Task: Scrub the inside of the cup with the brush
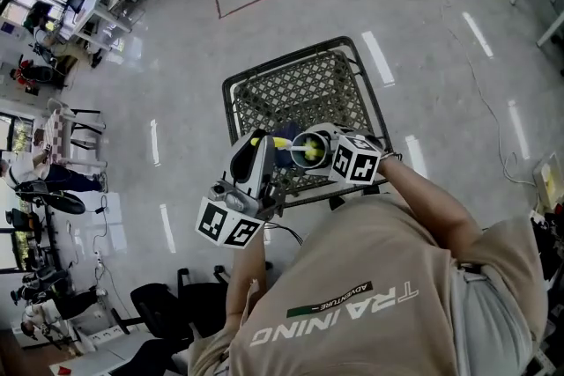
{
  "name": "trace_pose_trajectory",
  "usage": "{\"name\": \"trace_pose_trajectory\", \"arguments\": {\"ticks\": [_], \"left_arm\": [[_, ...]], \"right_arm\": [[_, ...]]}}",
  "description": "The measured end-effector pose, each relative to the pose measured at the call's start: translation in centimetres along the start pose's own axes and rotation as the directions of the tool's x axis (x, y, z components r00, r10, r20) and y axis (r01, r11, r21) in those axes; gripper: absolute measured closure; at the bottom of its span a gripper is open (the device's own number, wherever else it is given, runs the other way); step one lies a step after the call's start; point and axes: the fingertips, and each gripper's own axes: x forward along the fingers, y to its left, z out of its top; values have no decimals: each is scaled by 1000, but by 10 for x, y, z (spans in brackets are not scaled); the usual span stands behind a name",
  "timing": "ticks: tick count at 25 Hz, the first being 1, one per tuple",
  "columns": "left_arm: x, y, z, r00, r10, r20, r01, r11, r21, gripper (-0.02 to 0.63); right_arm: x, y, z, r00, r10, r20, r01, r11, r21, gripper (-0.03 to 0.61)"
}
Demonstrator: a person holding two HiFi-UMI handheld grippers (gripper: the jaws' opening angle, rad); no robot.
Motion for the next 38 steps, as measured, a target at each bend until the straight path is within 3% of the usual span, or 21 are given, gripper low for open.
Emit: {"name": "trace_pose_trajectory", "arguments": {"ticks": [10,19,24,32,38], "left_arm": [[-19,22,-16,992,126,17,-126,992,0,558],[-42,19,5,989,143,49,-143,990,6,558],[-41,20,33,988,132,76,-139,985,103,560],[-34,5,60,995,60,85,-71,989,131,560],[-24,-3,54,997,29,70,-39,988,147,560]], "right_arm": [[9,7,-15,997,63,-40,-64,997,-31,195],[11,25,-8,997,68,-44,-69,997,-24,195],[9,24,-26,995,60,-83,-62,998,-20,195],[-8,19,-32,996,29,-82,-27,999,26,195],[-9,17,-39,996,21,-86,-19,1000,24,195]]}}
